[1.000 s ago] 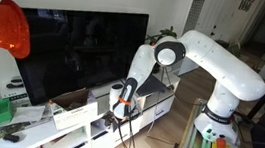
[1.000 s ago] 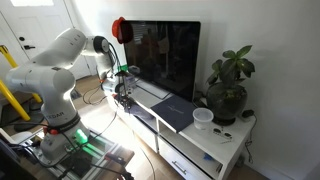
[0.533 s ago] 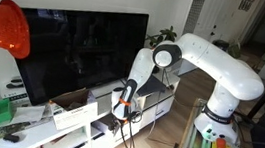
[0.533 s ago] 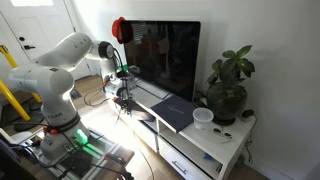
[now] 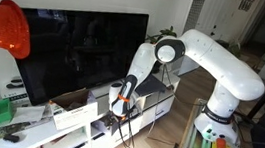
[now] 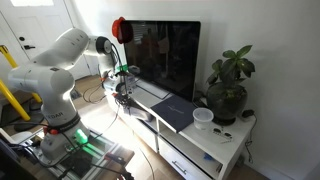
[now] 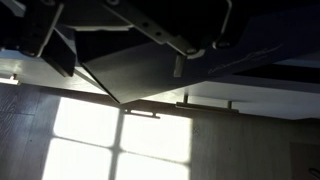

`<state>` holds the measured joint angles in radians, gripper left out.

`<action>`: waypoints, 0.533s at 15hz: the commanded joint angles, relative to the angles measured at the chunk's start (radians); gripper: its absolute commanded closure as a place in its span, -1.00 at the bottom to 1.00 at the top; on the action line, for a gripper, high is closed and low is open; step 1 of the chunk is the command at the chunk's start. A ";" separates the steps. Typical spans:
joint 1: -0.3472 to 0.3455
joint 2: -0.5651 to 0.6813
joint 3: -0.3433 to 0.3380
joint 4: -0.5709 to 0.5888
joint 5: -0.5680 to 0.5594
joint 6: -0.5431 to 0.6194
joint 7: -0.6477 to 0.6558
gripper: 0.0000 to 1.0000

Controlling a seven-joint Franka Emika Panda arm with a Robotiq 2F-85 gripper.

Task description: Put the grey box in the bottom middle shelf

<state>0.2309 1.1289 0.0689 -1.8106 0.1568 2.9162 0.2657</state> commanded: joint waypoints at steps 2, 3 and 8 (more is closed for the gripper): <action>0.025 -0.193 -0.012 -0.169 -0.026 0.007 -0.041 -1.00; 0.029 -0.213 -0.020 -0.181 -0.029 -0.004 -0.042 -1.00; 0.033 -0.206 -0.048 -0.175 -0.046 -0.031 -0.042 -1.00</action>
<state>0.2567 0.9281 0.0371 -1.9623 0.1318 2.9018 0.2292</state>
